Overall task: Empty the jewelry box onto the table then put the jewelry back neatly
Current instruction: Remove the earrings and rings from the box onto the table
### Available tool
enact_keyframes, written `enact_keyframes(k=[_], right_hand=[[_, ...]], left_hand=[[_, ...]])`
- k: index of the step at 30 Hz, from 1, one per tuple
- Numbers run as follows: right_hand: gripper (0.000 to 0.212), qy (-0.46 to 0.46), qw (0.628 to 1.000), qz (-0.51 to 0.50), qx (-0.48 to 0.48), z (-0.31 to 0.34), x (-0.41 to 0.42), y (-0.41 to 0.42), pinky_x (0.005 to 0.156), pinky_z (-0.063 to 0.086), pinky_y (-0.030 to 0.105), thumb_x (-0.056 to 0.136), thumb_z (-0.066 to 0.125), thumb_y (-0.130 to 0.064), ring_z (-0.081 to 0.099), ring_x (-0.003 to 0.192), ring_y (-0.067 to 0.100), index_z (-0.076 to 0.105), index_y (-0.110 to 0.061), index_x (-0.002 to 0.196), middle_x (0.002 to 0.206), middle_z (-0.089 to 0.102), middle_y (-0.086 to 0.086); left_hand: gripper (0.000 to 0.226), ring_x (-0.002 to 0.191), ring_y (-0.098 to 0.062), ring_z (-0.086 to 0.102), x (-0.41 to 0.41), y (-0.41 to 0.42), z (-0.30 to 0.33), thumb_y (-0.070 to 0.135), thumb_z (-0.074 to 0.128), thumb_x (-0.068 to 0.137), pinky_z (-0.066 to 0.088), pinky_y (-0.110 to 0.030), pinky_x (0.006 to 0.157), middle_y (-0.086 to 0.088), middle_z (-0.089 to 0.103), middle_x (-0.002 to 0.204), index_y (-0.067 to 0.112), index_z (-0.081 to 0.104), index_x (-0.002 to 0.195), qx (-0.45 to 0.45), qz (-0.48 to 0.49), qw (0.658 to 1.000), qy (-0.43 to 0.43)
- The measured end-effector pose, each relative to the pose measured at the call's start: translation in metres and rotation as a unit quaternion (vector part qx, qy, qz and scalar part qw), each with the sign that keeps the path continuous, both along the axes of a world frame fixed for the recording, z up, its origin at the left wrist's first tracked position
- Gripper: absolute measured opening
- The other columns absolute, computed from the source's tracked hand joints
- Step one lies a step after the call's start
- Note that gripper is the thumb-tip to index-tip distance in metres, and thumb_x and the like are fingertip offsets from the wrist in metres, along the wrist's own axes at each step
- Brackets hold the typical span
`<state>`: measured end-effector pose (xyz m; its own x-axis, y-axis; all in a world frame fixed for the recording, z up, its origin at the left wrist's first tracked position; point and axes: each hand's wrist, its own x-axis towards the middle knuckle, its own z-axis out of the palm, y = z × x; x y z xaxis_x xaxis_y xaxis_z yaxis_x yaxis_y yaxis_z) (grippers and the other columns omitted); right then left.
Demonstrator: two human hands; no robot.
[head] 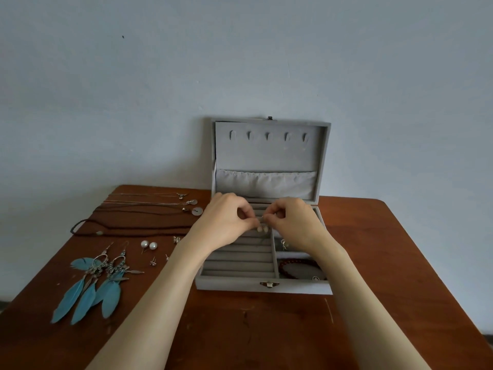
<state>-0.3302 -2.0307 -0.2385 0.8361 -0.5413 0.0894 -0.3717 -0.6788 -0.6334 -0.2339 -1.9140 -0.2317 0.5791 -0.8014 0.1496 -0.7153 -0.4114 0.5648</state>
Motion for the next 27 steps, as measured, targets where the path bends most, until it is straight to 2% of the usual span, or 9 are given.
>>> enact_keyframes(k=[2,5,12,15,17,19,22,25,27], right_hand=[[0.008,-0.037,0.999,0.003,0.022,0.009,-0.006,0.007,0.052,0.034,0.009,0.088,0.059,-0.022,0.044,0.057,0.001,0.064,-0.021,0.081,0.062,0.049,-0.013],[0.008,-0.089,0.994,0.017,0.056,0.022,-0.015,0.022,0.052,0.037,0.004,0.087,0.061,-0.019,0.044,0.055,0.004,0.065,-0.017,0.08,0.065,0.056,-0.004],[0.008,-0.097,0.984,0.109,0.106,0.026,-0.022,0.08,0.061,0.041,0.023,0.085,0.064,-0.019,0.047,0.061,0.008,0.068,-0.014,0.08,0.077,0.064,0.015],[0.008,-0.076,0.983,0.13,0.104,0.02,-0.019,0.104,0.063,0.044,0.025,0.084,0.064,-0.02,0.048,0.061,0.005,0.069,-0.019,0.078,0.072,0.063,0.007],[0.01,-0.054,0.985,0.137,0.092,0.017,-0.017,0.116,0.057,0.039,0.012,0.085,0.063,-0.02,0.048,0.056,-0.002,0.067,-0.021,0.076,0.063,0.056,-0.01],[0.014,-0.034,0.986,0.137,0.087,0.013,-0.014,0.125,0.053,0.037,0.008,0.085,0.062,-0.018,0.049,0.053,-0.007,0.064,-0.024,0.072,0.057,0.052,-0.014],[0.014,-0.003,0.992,0.116,0.042,0.003,-0.007,0.132,0.066,0.04,0.016,0.082,0.061,-0.021,0.049,0.066,-0.001,0.066,-0.028,0.071,0.061,0.051,-0.015],[0.011,0.019,0.996,0.088,0.002,-0.005,0.002,0.132,0.088,0.042,0.032,0.081,0.062,-0.026,0.049,0.091,0.01,0.073,-0.024,0.082,0.071,0.046,-0.016],[0.013,0.041,0.996,0.078,-0.029,-0.007,0.006,0.131,0.093,0.039,0.036,0.082,0.061,-0.029,0.048,0.104,0.015,0.073,-0.025,0.085,0.083,0.049,-0.011]], left_hand=[[0.01,0.071,-0.001,0.048,-0.003,0.012,0.01,0.031,0.067,0.082,0.036,-0.008,0.057,0.014,0.053,0.074,0.022,0.065,0.08,-0.022,0.007,1.0,0.007],[0.009,0.064,0.001,0.051,-0.008,0.038,0.026,0.029,0.064,0.084,0.038,-0.007,0.055,0.014,0.057,0.072,0.022,0.062,0.08,-0.04,0.02,0.999,0.021],[0.006,0.079,0.001,0.058,-0.007,0.112,0.038,0.032,0.064,0.084,0.04,-0.013,0.064,0.015,0.064,0.084,0.028,0.061,0.081,0.003,0.061,0.997,0.045],[0.008,0.079,0.0,0.059,-0.01,0.132,0.035,0.033,0.065,0.083,0.041,-0.016,0.065,0.011,0.066,0.085,0.026,0.061,0.084,0.051,0.064,0.994,0.069],[0.01,0.073,-0.001,0.06,-0.013,0.141,0.032,0.032,0.066,0.082,0.042,-0.018,0.065,0.009,0.067,0.078,0.024,0.062,0.085,0.073,0.057,0.992,0.083],[0.009,0.068,-0.004,0.061,-0.014,0.145,0.028,0.03,0.066,0.082,0.043,-0.02,0.064,0.007,0.068,0.072,0.023,0.062,0.084,0.09,0.054,0.99,0.094],[0.009,0.067,-0.006,0.064,-0.012,0.146,0.02,0.027,0.068,0.08,0.049,-0.025,0.069,0.004,0.072,0.075,0.021,0.062,0.085,0.115,0.049,0.984,0.123],[0.002,0.059,-0.001,0.06,-0.005,0.142,0.015,0.018,0.063,0.084,0.046,-0.017,0.063,0.007,0.074,0.077,0.02,0.063,0.084,0.156,0.031,0.976,0.148],[0.006,0.057,-0.002,0.056,0.002,0.136,0.015,0.015,0.061,0.085,0.043,-0.016,0.061,0.006,0.073,0.076,0.02,0.063,0.082,0.179,0.024,0.972,0.148]])
